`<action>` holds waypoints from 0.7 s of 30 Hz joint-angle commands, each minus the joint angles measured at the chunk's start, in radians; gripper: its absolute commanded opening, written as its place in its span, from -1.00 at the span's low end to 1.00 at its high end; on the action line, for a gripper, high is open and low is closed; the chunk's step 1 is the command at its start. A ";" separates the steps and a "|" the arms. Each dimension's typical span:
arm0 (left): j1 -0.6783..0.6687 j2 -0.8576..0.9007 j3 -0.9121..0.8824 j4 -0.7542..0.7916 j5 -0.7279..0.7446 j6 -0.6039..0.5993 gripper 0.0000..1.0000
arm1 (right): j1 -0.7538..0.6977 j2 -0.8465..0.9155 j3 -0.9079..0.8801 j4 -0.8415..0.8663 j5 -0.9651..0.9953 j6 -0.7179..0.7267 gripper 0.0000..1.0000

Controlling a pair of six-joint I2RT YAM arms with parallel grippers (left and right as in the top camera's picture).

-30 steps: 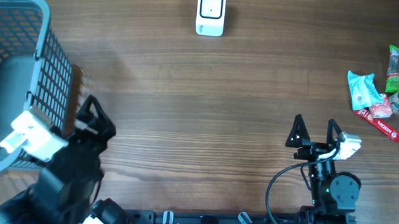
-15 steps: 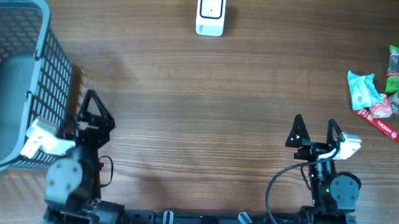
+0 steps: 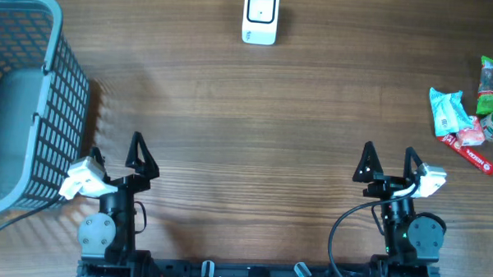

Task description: Scan the item barcode

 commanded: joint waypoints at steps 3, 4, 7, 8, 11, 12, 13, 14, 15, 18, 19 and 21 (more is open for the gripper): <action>0.013 -0.032 -0.091 0.088 0.121 0.187 1.00 | 0.005 -0.010 -0.001 0.002 0.013 0.007 0.99; 0.013 -0.032 -0.099 0.087 0.130 0.213 1.00 | 0.005 -0.010 -0.001 0.002 0.013 0.007 0.99; 0.014 -0.032 -0.136 0.083 0.124 0.243 1.00 | 0.005 -0.010 -0.001 0.002 0.013 0.006 0.99; 0.015 -0.032 -0.151 0.083 0.125 0.243 1.00 | 0.005 -0.010 -0.001 0.002 0.013 0.007 1.00; 0.015 -0.032 -0.158 0.084 0.132 0.244 1.00 | 0.005 -0.010 -0.001 0.002 0.013 0.007 0.99; 0.014 -0.032 -0.158 0.084 0.133 0.249 1.00 | 0.005 -0.010 -0.001 0.002 0.013 0.006 0.99; 0.014 -0.032 -0.158 0.083 0.135 0.258 1.00 | 0.005 -0.010 -0.001 0.002 0.013 0.007 0.99; 0.014 -0.032 -0.158 0.082 0.149 0.283 1.00 | 0.005 -0.010 -0.001 0.002 0.013 0.006 1.00; 0.014 -0.032 -0.158 0.080 0.164 0.303 1.00 | 0.005 -0.010 -0.001 0.002 0.013 0.006 1.00; 0.014 -0.032 -0.158 0.077 0.193 0.352 1.00 | 0.005 -0.010 -0.001 0.002 0.013 0.007 0.99; 0.014 -0.032 -0.158 0.077 0.192 0.352 1.00 | 0.005 -0.010 -0.001 0.002 0.013 0.006 0.99; 0.014 -0.032 -0.158 0.077 0.193 0.351 1.00 | 0.005 -0.010 -0.001 0.002 0.013 0.007 0.99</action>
